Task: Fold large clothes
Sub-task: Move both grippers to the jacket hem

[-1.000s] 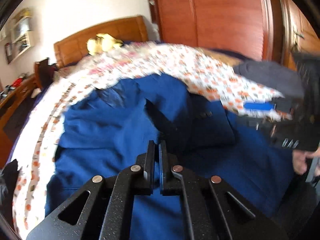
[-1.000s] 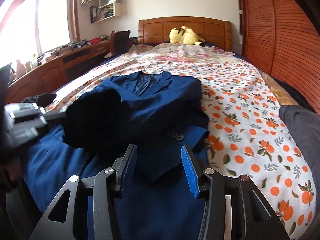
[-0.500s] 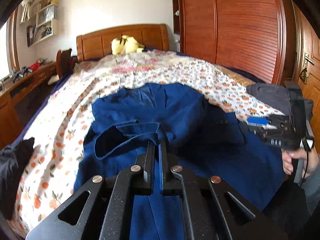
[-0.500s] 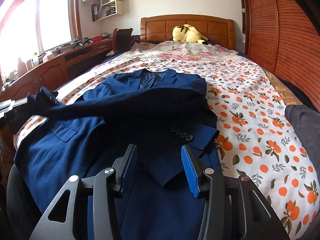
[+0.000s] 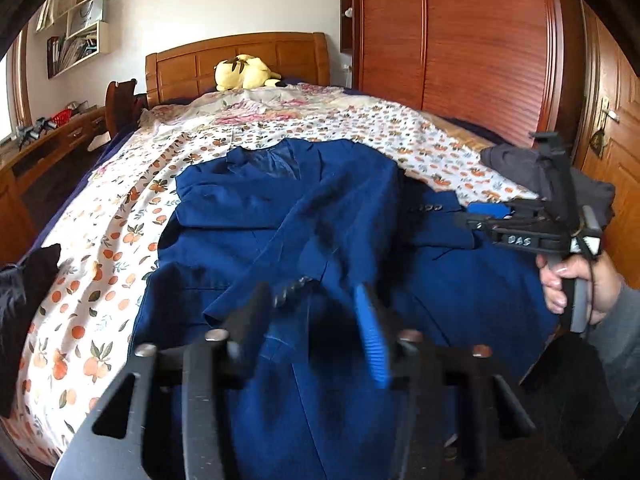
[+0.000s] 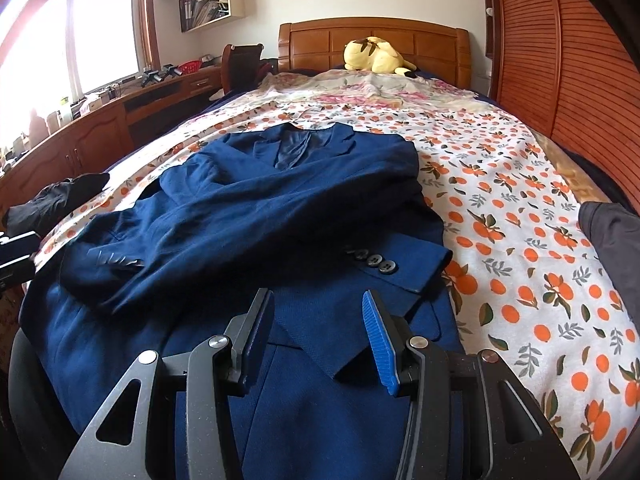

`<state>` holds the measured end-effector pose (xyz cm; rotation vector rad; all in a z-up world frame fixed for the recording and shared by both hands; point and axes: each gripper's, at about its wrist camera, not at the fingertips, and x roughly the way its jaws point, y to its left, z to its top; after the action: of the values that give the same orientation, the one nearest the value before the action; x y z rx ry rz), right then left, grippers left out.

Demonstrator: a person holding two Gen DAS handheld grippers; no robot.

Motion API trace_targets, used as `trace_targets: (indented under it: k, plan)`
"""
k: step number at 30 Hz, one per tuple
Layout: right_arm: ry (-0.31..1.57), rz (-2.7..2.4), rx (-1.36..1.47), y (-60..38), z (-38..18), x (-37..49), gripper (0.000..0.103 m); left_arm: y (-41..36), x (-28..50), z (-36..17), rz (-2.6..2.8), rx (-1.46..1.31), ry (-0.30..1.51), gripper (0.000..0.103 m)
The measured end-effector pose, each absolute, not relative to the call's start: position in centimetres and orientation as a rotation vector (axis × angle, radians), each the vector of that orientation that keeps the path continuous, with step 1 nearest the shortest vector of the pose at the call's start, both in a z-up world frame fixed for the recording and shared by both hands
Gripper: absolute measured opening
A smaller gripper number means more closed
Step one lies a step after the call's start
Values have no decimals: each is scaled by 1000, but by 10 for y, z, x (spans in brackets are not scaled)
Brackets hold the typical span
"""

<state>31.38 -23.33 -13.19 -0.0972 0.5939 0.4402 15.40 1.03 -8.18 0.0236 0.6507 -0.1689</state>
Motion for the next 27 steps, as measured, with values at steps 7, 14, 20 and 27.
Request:
trace_targets:
  k: [7, 14, 20, 27]
  plan:
    - [601, 445, -114, -229, -134, 316, 48, 30, 154, -87, -119, -10, 650, 73]
    - [612, 447, -128, -228, -138, 319, 48, 53, 156, -95, -45, -16, 656, 73]
    - [625, 452, -148, -223, -141, 319, 48, 78, 146, -103, 8, -43, 666, 73]
    - [628, 463, -174, -226, -138, 302, 48, 96, 134, -111, 41, -46, 684, 73]
